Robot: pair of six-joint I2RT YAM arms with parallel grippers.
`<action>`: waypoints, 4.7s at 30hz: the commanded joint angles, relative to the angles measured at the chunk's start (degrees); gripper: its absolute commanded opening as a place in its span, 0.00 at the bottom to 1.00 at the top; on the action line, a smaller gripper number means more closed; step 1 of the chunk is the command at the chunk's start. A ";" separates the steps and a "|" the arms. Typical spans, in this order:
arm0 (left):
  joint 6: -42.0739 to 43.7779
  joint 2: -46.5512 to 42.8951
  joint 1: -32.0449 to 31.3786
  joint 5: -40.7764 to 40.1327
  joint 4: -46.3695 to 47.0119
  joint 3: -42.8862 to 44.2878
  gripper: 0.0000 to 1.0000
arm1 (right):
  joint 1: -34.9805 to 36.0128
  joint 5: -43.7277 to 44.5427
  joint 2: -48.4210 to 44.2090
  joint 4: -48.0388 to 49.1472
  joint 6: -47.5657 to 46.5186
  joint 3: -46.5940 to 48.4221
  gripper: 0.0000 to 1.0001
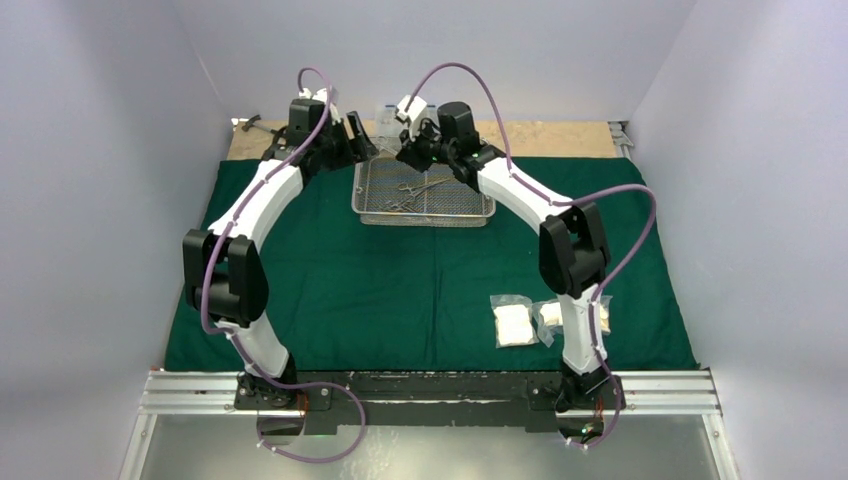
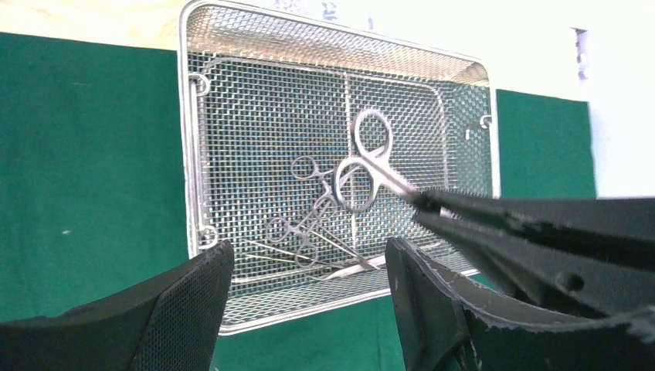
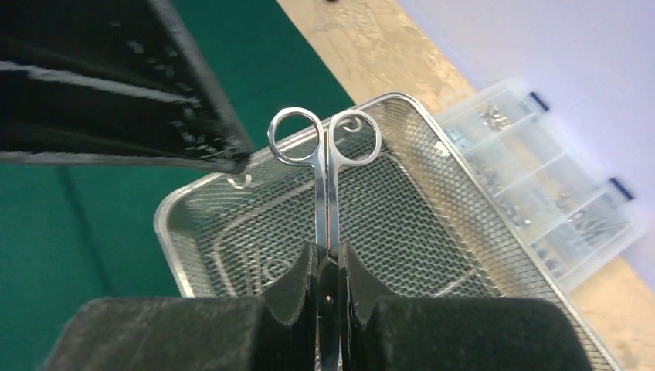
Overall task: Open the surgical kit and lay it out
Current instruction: Pick up the medical item from the container, then place the medical item in the surgical kit.
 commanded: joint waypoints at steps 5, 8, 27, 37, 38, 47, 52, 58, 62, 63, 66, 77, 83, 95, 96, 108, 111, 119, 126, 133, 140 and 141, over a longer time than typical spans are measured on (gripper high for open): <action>-8.95 -6.01 1.19 6.30 6.82 -1.01 0.74 | 0.28 -9.04 -10.86 8.35 20.39 -9.15 0.00; -12.64 -7.03 1.40 9.39 10.06 -3.30 0.76 | 0.27 -10.50 -12.45 11.25 25.46 -11.66 0.00; -30.79 -4.07 4.03 21.59 6.06 -6.82 0.43 | 0.38 -13.31 -15.28 22.56 30.94 -18.97 0.00; -35.08 -3.45 4.04 25.67 6.96 -6.04 0.00 | 1.25 -11.08 -14.27 17.80 31.81 -13.74 0.13; -35.25 -3.79 4.08 25.37 6.38 -5.68 0.00 | 1.29 -10.26 -14.41 16.55 33.06 -12.57 0.25; -52.02 -5.55 6.44 26.52 14.67 -8.28 0.00 | 1.14 9.75 -25.88 27.61 47.14 -20.09 0.89; -71.59 -6.90 6.51 25.75 30.95 -11.82 0.00 | 1.35 18.98 -30.65 39.74 59.40 -28.35 0.90; -84.70 -9.16 6.93 21.79 37.16 -15.28 0.00 | 3.14 24.46 -32.66 46.19 67.01 -33.48 0.87; -91.30 -10.30 6.81 17.64 41.95 -19.42 0.00 | 4.61 28.65 -32.83 46.62 68.68 -35.00 0.87; -92.11 -10.80 6.80 17.47 41.20 -20.12 0.00 | 5.09 29.01 -32.30 45.73 68.16 -34.43 0.87; -94.72 -13.00 6.76 16.24 40.04 -22.55 0.00 | 7.92 31.65 -31.01 44.91 64.22 -34.51 0.85; -100.64 -16.60 5.02 16.00 33.42 -23.68 0.00 | 14.16 35.53 -23.70 62.13 58.76 -37.52 0.83; -100.75 -19.24 4.87 16.18 30.17 -24.89 0.00 | 14.61 35.79 -18.32 68.57 57.61 -34.89 0.68; -101.39 -21.54 4.86 16.62 29.38 -26.86 0.00 | 14.61 32.78 -14.44 75.12 55.03 -30.78 0.54; -101.44 -21.54 4.86 16.79 29.46 -26.87 0.00 | 14.61 32.97 -14.36 75.04 55.19 -30.67 0.53; -100.39 -22.42 4.92 16.75 27.29 -27.56 0.00 | 14.09 27.31 -10.18 72.40 60.34 -25.84 0.23; -100.36 -22.63 4.87 16.85 27.29 -27.98 0.00 | 14.09 27.65 -10.21 72.57 60.54 -26.06 0.01; -90.90 -21.06 4.86 16.96 20.19 -23.52 0.39 | 14.10 32.84 -14.32 66.75 57.09 -27.66 0.00; -66.36 -14.37 5.00 19.50 2.41 -12.72 0.73 | 14.09 40.60 -24.46 43.28 52.60 -30.95 0.00; -42.62 -14.08 5.36 15.78 -8.57 -12.32 0.76 | 14.17 48.03 -32.97 -4.30 56.49 -24.11 0.00; -19.31 -21.35 5.27 3.70 -14.11 -15.01 0.74 | 14.41 40.51 -37.49 -38.79 60.82 -24.95 0.00; -16.71 -23.02 5.27 1.17 -15.07 -15.54 0.74 | 14.51 38.49 -38.21 -40.60 60.72 -26.42 0.00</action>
